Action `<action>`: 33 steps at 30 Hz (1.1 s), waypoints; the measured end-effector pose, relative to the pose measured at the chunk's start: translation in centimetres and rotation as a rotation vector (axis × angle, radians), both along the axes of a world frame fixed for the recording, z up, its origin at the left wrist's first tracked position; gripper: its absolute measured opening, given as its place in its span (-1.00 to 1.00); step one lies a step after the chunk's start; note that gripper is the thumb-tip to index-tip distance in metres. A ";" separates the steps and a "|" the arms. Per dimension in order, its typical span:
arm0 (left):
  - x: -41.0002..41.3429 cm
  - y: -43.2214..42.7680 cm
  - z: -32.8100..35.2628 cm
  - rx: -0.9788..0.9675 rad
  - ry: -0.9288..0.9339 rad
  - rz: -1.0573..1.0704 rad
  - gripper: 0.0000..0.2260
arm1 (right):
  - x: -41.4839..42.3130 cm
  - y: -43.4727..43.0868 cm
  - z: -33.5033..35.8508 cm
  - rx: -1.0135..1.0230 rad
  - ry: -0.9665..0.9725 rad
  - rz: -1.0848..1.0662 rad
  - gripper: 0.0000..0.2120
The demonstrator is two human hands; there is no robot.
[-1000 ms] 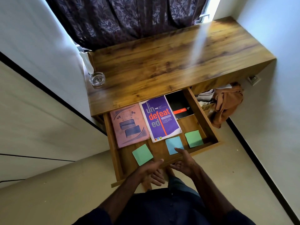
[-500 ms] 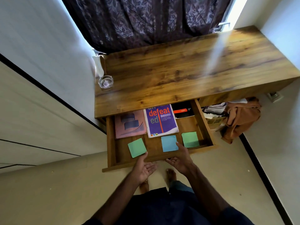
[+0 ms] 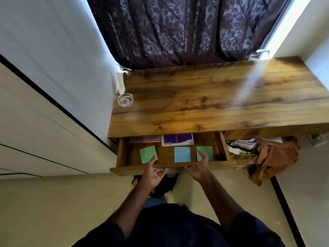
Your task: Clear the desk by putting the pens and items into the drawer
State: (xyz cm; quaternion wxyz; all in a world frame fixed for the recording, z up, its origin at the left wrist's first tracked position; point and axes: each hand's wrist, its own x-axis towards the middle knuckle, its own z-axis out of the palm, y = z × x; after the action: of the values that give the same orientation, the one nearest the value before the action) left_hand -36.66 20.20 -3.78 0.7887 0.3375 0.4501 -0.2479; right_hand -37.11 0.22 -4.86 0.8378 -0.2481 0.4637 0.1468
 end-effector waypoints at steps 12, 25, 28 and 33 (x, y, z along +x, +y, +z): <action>11.7 0.5 -0.1 -0.085 0.028 -0.063 -0.09 | 10.9 0.4 0.7 0.020 0.074 -0.188 0.04; 18.9 0.8 -1.2 -0.088 0.007 -0.145 -0.21 | 17.5 1.9 3.4 0.086 0.086 -0.283 -0.11; 19.0 1.0 -1.7 -0.096 0.024 -0.150 -0.30 | 17.8 1.8 2.8 0.114 0.111 -0.300 -0.06; 19.0 0.9 -2.0 -0.080 0.000 -0.198 -0.37 | 17.7 1.9 3.0 0.117 0.086 -0.311 0.00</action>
State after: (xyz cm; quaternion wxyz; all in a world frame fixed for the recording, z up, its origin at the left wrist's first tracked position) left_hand -17.67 21.14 -5.80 0.7731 0.3485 0.4044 -0.3426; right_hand -19.43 2.14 -1.88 0.8428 -0.1177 0.5226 0.0525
